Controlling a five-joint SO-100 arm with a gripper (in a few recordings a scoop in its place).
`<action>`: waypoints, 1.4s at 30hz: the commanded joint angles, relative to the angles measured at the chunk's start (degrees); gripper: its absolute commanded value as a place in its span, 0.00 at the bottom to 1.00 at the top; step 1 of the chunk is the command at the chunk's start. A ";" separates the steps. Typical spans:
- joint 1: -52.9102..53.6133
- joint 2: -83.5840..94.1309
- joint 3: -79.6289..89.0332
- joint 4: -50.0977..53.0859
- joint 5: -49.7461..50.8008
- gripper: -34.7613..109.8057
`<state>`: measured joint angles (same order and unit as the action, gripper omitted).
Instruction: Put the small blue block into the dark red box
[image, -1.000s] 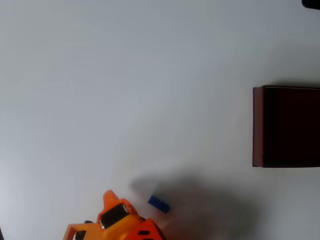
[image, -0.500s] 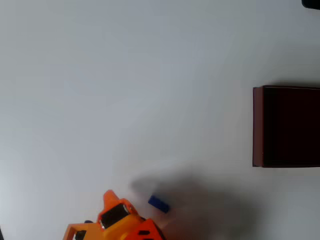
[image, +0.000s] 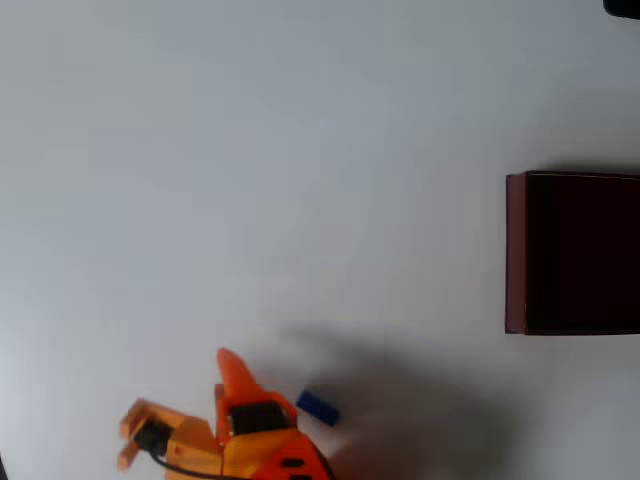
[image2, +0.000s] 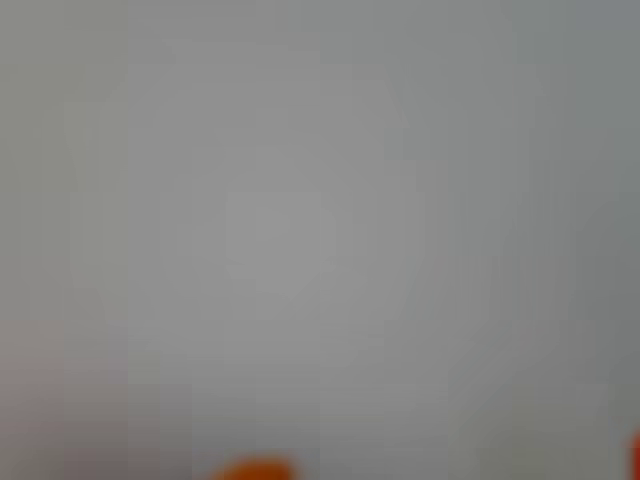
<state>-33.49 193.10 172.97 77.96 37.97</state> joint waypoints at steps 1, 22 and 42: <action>-1.76 0.18 -0.97 5.27 22.32 0.42; 7.73 -26.72 -9.84 8.26 39.73 0.45; 14.50 -31.03 -4.92 0.62 32.78 0.45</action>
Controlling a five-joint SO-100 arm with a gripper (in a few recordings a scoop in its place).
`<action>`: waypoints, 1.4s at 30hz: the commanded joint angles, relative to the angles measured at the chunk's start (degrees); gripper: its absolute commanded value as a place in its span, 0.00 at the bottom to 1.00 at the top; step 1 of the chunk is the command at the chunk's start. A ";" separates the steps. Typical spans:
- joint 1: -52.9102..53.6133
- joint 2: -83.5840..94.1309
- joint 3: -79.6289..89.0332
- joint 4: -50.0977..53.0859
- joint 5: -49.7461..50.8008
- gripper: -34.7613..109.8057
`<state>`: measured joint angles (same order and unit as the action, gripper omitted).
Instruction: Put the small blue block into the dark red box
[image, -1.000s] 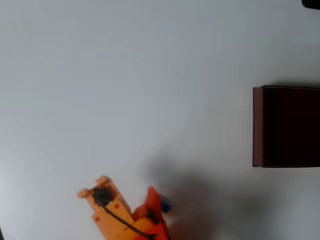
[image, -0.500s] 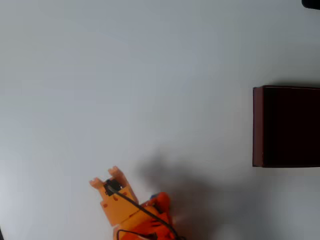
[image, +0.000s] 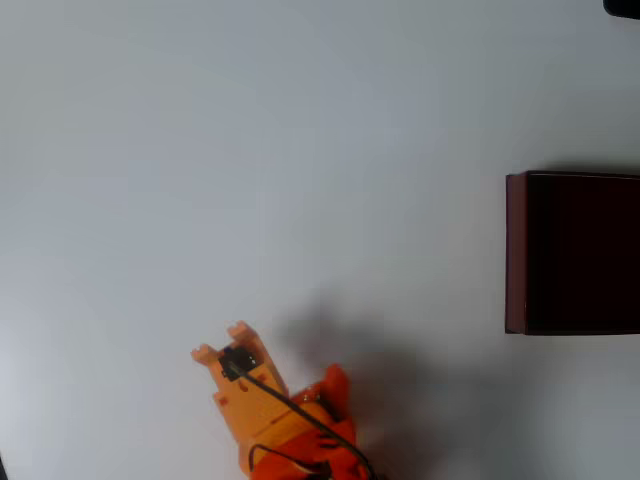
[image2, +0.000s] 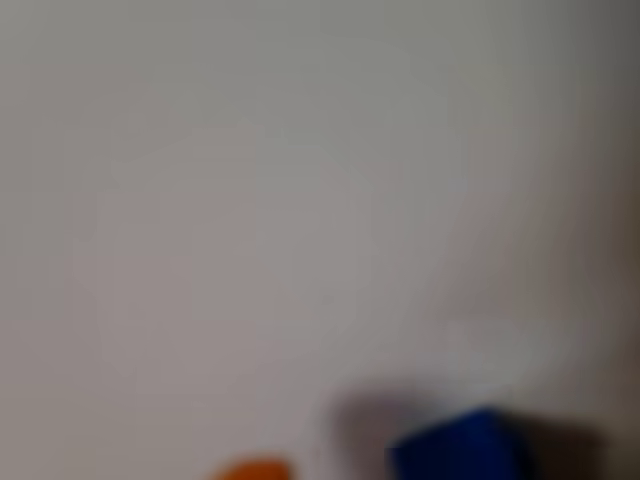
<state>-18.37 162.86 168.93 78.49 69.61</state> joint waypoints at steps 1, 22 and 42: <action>-0.70 -1.58 -1.05 0.18 1.32 0.45; 5.45 -23.29 -6.77 -5.62 -2.46 0.28; 16.44 -21.97 -29.36 4.31 -17.93 0.24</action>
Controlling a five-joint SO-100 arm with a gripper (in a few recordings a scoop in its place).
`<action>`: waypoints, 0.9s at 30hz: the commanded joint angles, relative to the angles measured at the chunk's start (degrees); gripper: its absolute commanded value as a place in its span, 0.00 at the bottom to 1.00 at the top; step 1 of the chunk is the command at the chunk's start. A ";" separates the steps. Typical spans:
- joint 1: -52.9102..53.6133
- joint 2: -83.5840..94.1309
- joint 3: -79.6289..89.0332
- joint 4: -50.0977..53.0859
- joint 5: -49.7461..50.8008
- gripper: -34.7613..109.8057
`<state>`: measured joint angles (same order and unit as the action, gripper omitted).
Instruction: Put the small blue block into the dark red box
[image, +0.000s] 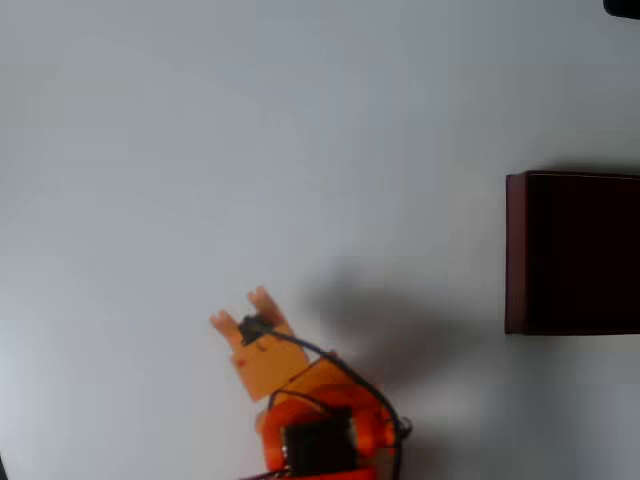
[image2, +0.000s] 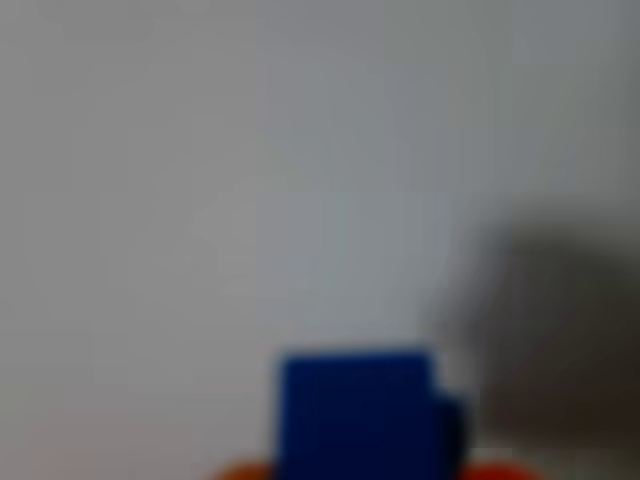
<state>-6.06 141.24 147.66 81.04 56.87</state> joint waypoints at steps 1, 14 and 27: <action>6.50 -0.88 -10.63 2.29 -7.82 0.24; 39.20 -13.01 -29.00 -9.05 -33.05 0.24; 48.60 -55.63 -64.69 -11.95 -35.68 0.24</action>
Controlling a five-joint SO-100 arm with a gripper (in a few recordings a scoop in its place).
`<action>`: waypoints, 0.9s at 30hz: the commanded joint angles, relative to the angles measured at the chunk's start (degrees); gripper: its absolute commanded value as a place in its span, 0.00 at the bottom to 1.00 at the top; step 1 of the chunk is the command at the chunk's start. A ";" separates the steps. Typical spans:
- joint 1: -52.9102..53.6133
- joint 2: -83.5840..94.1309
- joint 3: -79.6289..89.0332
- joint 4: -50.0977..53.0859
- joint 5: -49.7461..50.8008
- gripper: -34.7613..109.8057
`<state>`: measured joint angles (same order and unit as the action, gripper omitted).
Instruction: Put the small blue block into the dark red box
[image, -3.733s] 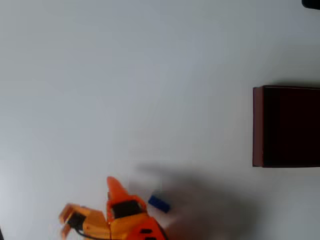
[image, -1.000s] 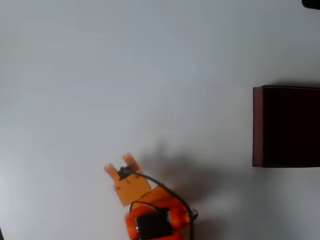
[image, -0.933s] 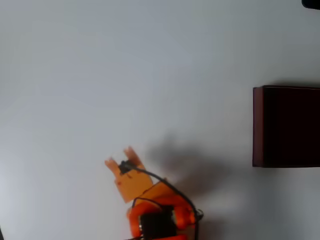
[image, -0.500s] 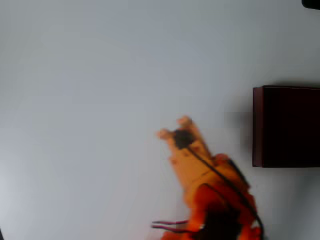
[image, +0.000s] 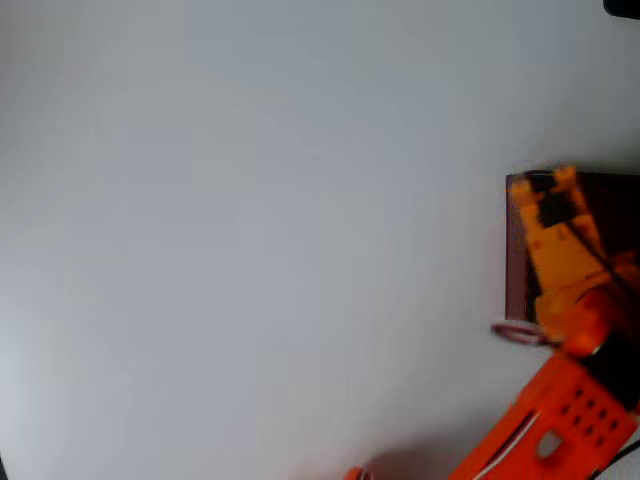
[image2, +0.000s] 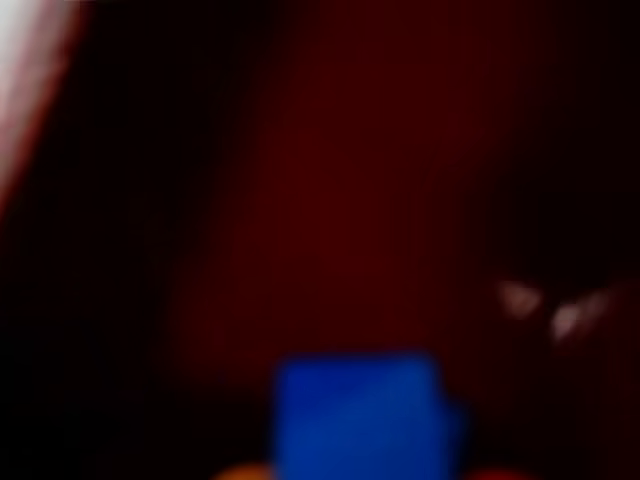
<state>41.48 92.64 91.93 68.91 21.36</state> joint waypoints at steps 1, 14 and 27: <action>1.32 -9.84 -10.99 0.35 -0.26 0.24; 1.49 -20.74 -18.90 5.10 0.62 0.43; -15.73 32.78 17.67 7.56 -2.72 0.42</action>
<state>32.08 108.02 101.69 75.94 18.54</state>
